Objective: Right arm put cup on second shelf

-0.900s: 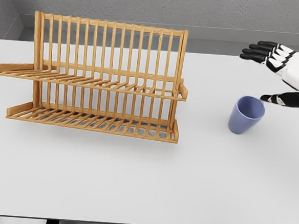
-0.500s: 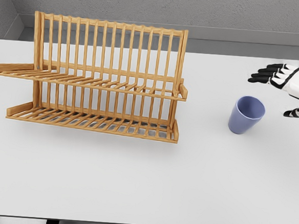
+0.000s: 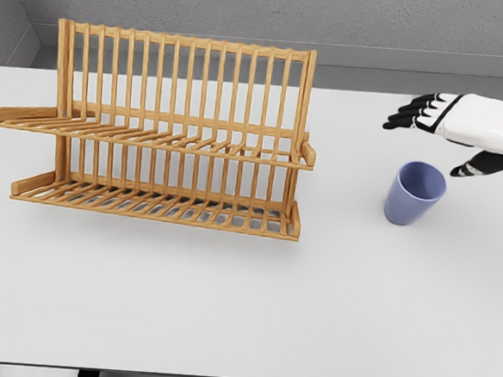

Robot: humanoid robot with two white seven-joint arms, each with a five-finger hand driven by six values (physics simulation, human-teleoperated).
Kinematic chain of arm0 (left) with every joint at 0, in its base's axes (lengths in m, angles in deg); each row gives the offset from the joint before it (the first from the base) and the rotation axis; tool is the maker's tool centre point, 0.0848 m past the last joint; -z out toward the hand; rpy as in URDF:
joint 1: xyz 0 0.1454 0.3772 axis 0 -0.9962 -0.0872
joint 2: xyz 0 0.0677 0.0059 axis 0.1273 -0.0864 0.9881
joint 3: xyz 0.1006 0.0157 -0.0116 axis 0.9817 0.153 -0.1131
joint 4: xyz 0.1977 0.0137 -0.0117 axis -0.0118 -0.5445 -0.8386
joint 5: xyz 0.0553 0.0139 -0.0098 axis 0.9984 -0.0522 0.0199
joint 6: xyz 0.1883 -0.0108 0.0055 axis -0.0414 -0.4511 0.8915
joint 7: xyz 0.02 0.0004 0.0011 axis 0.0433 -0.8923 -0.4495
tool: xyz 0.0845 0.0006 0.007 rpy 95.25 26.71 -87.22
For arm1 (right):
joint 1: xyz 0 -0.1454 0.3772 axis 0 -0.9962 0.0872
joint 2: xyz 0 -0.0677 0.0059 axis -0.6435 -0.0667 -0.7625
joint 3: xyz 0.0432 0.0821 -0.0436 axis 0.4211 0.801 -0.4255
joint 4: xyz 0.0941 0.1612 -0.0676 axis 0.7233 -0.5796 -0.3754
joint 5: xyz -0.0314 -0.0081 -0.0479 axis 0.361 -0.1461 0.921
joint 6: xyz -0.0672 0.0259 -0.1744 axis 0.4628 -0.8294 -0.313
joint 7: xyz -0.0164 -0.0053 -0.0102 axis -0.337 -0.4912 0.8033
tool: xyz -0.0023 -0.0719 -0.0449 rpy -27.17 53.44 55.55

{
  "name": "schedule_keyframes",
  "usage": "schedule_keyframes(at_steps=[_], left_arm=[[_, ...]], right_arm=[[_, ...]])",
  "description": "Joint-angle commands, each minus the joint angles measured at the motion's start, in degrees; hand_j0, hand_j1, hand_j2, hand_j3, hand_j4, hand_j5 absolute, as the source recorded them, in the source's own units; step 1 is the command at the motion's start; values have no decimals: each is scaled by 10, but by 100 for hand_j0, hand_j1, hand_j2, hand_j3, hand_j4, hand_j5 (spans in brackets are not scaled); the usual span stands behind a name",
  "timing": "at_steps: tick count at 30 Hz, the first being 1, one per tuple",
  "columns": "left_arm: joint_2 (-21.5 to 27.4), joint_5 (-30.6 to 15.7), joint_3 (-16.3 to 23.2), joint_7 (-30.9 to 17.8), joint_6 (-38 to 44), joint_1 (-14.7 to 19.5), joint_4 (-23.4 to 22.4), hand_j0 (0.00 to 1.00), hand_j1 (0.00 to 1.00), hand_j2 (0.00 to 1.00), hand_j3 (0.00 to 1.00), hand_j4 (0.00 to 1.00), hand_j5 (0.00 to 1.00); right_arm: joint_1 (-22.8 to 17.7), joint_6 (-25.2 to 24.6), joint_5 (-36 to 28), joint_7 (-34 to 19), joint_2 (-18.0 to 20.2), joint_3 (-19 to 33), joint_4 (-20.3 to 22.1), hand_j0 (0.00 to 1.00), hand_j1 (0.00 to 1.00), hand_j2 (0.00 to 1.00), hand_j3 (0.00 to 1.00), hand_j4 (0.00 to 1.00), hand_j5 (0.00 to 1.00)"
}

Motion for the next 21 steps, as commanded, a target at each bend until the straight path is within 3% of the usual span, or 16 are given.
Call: schedule_keyframes(at_steps=[1, 13, 21], left_arm=[[0, 0, 0, 0, 0, 0, 0, 100, 100, 100, 100, 100, 100], [0, 0, 0, 0, 0, 0, 0, 100, 100, 100, 100, 100, 100], [0, 0, 0, 0, 0, 0, 0, 100, 100, 100, 100, 100, 100]], right_arm=[[-1, -2, -2, 0, 10, -6, 0, 100, 100, 100, 100, 100, 100], [-7, -2, 22, 0, 11, -56, -8, 100, 100, 100, 100, 100, 100], [0, -2, 22, 0, -15, -85, -67, 100, 100, 100, 100, 100, 100]])
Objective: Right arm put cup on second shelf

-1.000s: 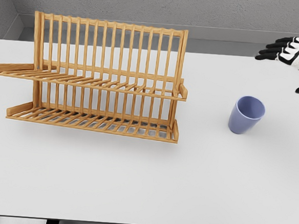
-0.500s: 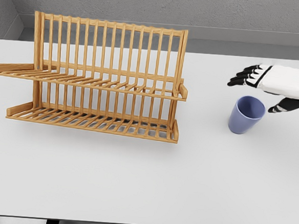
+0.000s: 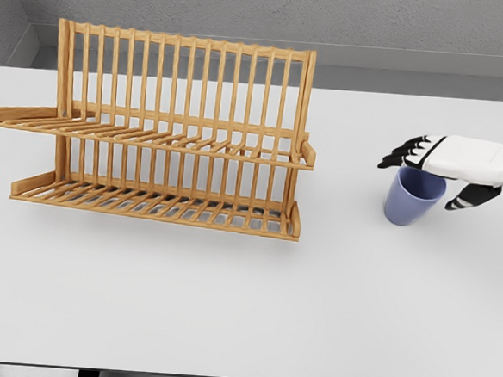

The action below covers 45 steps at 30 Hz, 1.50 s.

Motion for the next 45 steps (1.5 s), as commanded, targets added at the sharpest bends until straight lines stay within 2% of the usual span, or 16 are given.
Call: schedule_keyframes(at_steps=[1, 4, 11, 22, 23, 24, 25, 38, 45], left_arm=[[0, 0, 0, 0, 0, 0, 0, 100, 100, 100, 100, 100, 100], [0, 0, 0, 0, 0, 0, 0, 100, 100, 100, 100, 100, 100], [0, 0, 0, 0, 0, 0, 0, 100, 100, 100, 100, 100, 100], [0, 0, 0, 0, 0, 0, 0, 100, 100, 100, 100, 100, 100], [0, 0, 0, 0, 0, -1, 0, 100, 100, 100, 100, 100, 100], [0, 0, 0, 0, 0, 0, 0, 100, 100, 100, 100, 100, 100], [0, 0, 0, 0, 0, 0, 0, 100, 100, 100, 100, 100, 100], [0, 0, 0, 0, 0, 0, 0, 100, 100, 100, 100, 100, 100], [0, 0, 0, 0, 0, 0, 0, 100, 100, 100, 100, 100, 100]], right_arm=[[1, -2, -3, 0, -13, -8, -20, 100, 100, 100, 100, 100, 100], [10, -2, 2, 0, -27, -16, -40, 100, 100, 100, 100, 100, 100], [14, -2, 14, 0, -34, -23, -66, 100, 100, 100, 100, 100, 100], [22, -2, 14, 0, -41, -39, -65, 100, 100, 100, 100, 100, 100], [22, -2, 14, 0, -41, -42, -65, 94, 94, 94, 94, 94, 94], [23, -2, 14, 0, -41, -46, -65, 75, 75, 75, 75, 75, 75], [23, -2, 14, 0, -41, -46, -65, 70, 70, 70, 70, 70, 70], [40, -2, 14, 0, -41, -45, -61, 68, 68, 68, 68, 68, 68], [62, -2, 11, 0, -38, -41, -60, 65, 65, 65, 65, 65, 65]])
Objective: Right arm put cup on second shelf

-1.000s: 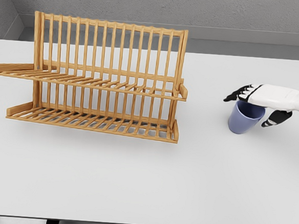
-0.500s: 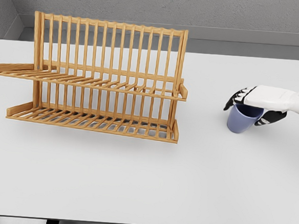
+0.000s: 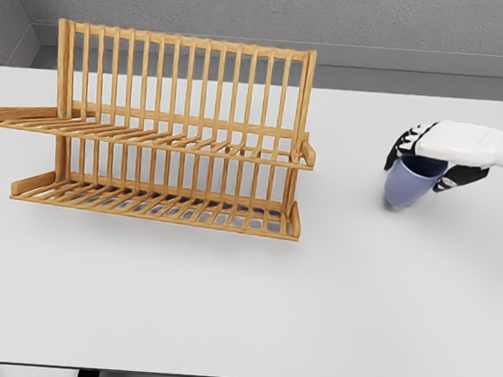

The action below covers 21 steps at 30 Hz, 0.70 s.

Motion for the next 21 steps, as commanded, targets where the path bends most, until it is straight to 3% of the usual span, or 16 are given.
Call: schedule_keyframes(at_steps=[1, 7, 21], left_arm=[[0, 0, 0, 0, 0, 0, 0, 100, 100, 100, 100, 100, 100], [0, 0, 0, 0, 0, 0, 0, 100, 100, 100, 100, 100, 100], [0, 0, 0, 0, 0, 0, 0, 100, 100, 100, 100, 100, 100]], right_arm=[[0, -2, -5, 0, 3, 4, 1, 65, 65, 65, 65, 65, 65], [36, -2, -8, 0, 3, 4, 2, 65, 65, 65, 65, 65, 65], [37, -2, -8, 0, 6, 25, 20, 65, 65, 65, 65, 65, 65]])
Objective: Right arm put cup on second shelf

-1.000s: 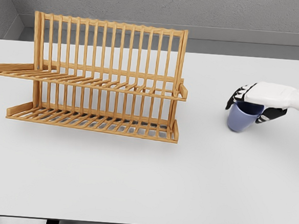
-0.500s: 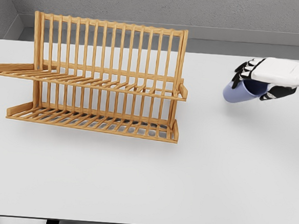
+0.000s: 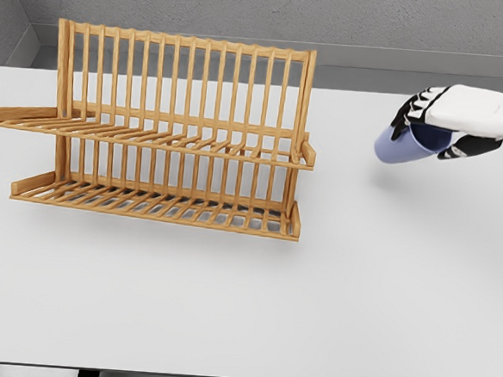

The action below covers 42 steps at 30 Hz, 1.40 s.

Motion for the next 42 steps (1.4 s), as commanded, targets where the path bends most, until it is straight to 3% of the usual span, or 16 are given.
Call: schedule_keyframes(at_steps=[1, 5, 10, 25, 31, 33, 39, 42], left_arm=[[0, 0, 0, 0, 0, 0, 0, 100, 100, 100, 100, 100, 100], [0, 0, 0, 0, 0, 0, 0, 100, 100, 100, 100, 100, 100], [0, 0, 0, 0, 0, 0, 0, 100, 100, 100, 100, 100, 100], [0, 0, 0, 0, 0, 0, 0, 100, 100, 100, 100, 100, 100], [0, 0, 0, 0, 0, 0, 0, 100, 100, 100, 100, 100, 100], [0, 0, 0, 0, 0, 0, 0, 100, 100, 100, 100, 100, 100], [0, 0, 0, 0, 0, 0, 0, 100, 100, 100, 100, 100, 100], [0, 0, 0, 0, 0, 0, 0, 100, 100, 100, 100, 100, 100]], right_arm=[[2, -2, -3, 1, 0, 5, 2, 65, 65, 65, 65, 65, 65], [17, -2, -3, 1, -1, 5, 22, 65, 65, 65, 65, 65, 65], [17, -2, -3, 1, 0, 42, 47, 65, 65, 65, 65, 65, 65], [22, -2, -2, 1, 0, 47, 158, 65, 65, 65, 65, 65, 65], [32, -2, -2, 1, -5, 47, 168, 65, 65, 65, 65, 65, 65], [32, -2, -2, 1, -5, 47, 191, 65, 65, 65, 65, 65, 65], [35, -2, -2, 1, -7, 47, 191, 64, 64, 64, 64, 64, 64], [40, -2, -2, 1, -27, 45, 191, 64, 64, 64, 64, 64, 64]])
